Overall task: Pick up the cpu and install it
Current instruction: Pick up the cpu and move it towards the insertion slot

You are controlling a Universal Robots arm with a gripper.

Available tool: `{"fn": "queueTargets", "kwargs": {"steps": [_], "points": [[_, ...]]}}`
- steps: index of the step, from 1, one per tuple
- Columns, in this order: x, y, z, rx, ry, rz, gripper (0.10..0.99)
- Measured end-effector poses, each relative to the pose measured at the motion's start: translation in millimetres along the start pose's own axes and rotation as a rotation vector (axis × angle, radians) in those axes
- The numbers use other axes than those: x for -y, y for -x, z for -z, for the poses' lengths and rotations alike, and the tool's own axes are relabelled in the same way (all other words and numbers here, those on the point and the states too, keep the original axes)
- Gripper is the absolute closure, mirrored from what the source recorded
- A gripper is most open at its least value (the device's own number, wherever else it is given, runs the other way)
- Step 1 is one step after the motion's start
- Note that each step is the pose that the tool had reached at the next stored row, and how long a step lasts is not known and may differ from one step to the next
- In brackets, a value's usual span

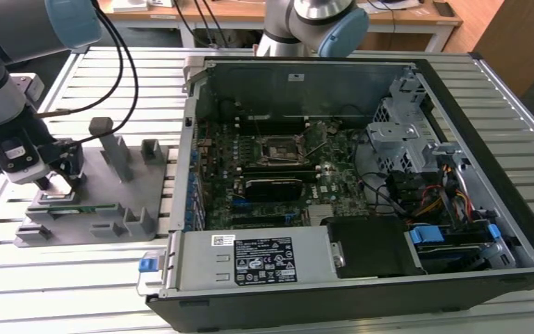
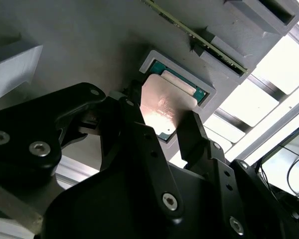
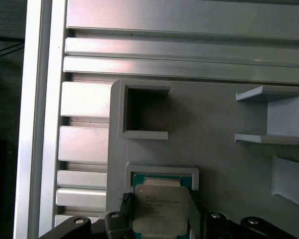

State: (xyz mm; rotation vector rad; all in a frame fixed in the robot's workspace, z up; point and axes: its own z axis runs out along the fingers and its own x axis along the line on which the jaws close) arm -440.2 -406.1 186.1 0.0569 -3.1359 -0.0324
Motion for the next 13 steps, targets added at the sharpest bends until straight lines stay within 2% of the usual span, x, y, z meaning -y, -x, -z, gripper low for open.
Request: {"fn": "queueTargets", "kwargs": {"steps": [13], "points": [[0.0, 0.1, 0.2, 0.0000, 0.000, 0.007, 0.557]]}}
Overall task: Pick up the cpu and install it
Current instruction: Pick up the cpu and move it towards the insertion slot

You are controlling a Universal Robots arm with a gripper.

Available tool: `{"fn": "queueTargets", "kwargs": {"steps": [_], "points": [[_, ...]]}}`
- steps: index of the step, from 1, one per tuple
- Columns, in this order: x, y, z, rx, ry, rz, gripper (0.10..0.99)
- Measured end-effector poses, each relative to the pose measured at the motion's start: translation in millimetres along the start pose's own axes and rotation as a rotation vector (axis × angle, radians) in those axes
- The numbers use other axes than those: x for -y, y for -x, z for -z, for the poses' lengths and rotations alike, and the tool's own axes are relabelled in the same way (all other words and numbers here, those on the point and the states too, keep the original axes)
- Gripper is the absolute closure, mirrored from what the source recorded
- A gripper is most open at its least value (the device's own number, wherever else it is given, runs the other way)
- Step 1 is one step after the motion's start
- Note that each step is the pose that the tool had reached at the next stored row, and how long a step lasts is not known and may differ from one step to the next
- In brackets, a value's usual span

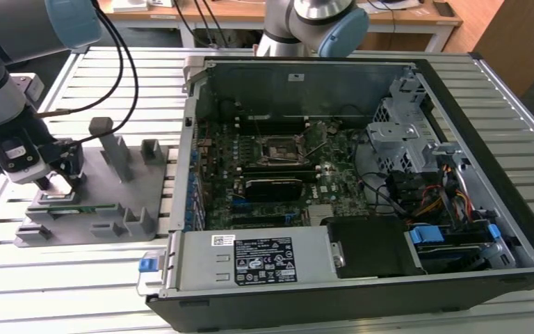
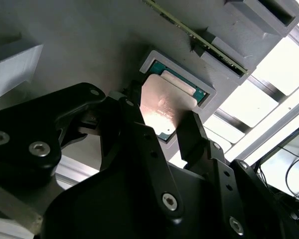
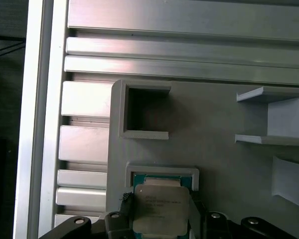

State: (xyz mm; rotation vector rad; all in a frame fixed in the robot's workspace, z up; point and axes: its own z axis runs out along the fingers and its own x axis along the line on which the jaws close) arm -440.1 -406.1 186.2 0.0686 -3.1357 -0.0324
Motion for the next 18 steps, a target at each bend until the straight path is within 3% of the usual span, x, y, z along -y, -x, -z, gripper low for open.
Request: {"fn": "queueTargets", "kwargs": {"steps": [6, 7, 15, 18], "points": [[0.0, 0.0, -0.5, -0.0002, 0.000, 0.000, 0.545], [0.0, 0.0, -0.6, -0.0002, 0.000, 0.000, 0.486], [0.1, 0.0, -1.2, -0.0001, -0.001, -0.005, 0.486], [0.1, -0.1, -1.1, -0.0003, -0.001, -0.006, 0.553]]}}
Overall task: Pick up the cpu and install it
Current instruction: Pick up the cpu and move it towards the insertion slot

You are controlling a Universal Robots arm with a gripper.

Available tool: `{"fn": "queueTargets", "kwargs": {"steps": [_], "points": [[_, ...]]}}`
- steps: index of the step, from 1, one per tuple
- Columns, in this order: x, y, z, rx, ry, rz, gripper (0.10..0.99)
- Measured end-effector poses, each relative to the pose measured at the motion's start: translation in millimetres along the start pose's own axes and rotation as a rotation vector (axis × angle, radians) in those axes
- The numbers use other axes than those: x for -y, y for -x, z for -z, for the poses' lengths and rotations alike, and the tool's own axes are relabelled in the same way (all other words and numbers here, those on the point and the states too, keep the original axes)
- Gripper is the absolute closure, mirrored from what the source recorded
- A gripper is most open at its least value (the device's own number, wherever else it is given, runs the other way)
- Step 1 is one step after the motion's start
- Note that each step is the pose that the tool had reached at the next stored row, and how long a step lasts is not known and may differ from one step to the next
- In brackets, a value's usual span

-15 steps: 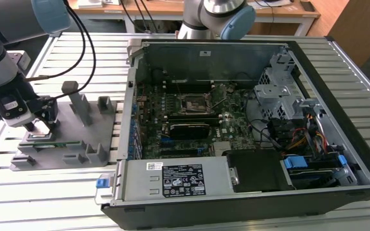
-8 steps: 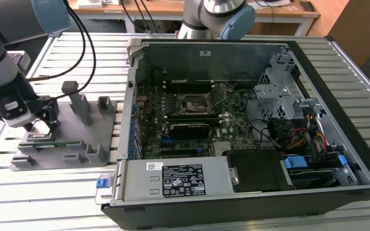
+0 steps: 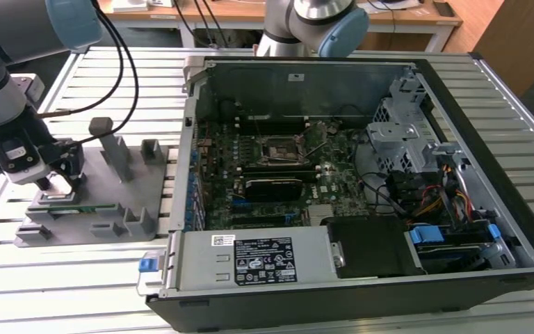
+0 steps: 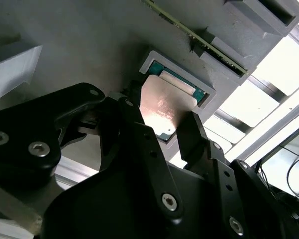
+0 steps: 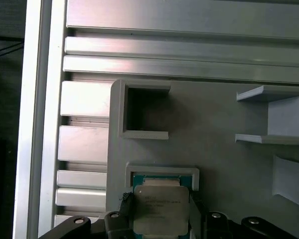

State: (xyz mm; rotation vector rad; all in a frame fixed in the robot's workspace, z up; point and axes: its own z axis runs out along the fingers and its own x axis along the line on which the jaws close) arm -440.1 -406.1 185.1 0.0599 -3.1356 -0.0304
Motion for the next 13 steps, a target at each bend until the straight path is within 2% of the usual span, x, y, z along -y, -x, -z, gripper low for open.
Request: {"fn": "queueTargets", "kwargs": {"steps": [5, 13], "points": [[-0.1, 0.1, 1.0, 0.0007, 0.000, 0.000, 0.553], [-0.2, 0.0, 8.0, 0.0002, 0.000, -0.004, 0.553]]}}
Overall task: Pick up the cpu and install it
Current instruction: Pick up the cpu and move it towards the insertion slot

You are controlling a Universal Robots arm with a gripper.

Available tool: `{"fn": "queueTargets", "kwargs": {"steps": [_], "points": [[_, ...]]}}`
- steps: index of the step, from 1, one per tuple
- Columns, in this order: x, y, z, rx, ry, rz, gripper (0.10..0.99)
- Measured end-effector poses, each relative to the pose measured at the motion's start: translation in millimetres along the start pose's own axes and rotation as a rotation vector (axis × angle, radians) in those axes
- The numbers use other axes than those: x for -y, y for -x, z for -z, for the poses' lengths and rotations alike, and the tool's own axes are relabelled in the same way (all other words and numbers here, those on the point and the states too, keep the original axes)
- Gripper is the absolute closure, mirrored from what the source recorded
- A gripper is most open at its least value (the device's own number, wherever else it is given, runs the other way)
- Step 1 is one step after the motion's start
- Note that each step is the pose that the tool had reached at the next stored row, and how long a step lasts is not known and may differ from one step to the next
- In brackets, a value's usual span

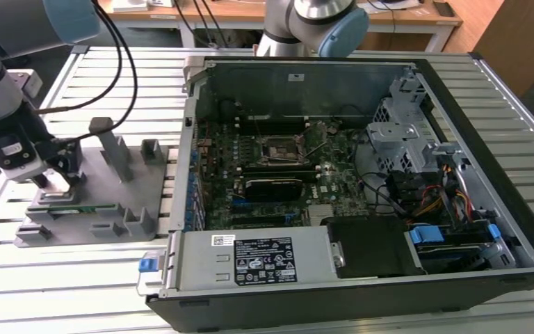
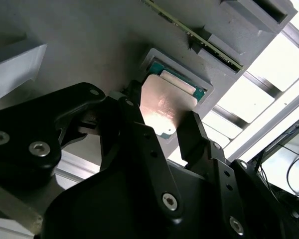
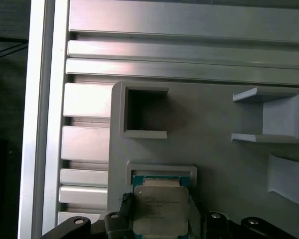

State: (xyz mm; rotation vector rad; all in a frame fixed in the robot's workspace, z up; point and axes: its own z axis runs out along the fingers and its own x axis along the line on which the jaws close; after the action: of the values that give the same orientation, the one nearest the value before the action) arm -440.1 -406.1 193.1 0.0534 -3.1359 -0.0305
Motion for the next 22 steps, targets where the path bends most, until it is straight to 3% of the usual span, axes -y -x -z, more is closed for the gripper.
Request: {"fn": "queueTargets", "kwargs": {"steps": [13, 22], "points": [[-0.3, -0.1, 13.1, -0.0005, 0.000, -0.001, 0.553], [-0.3, -0.1, 16.0, -0.0007, -0.003, -0.003, 0.553]]}}
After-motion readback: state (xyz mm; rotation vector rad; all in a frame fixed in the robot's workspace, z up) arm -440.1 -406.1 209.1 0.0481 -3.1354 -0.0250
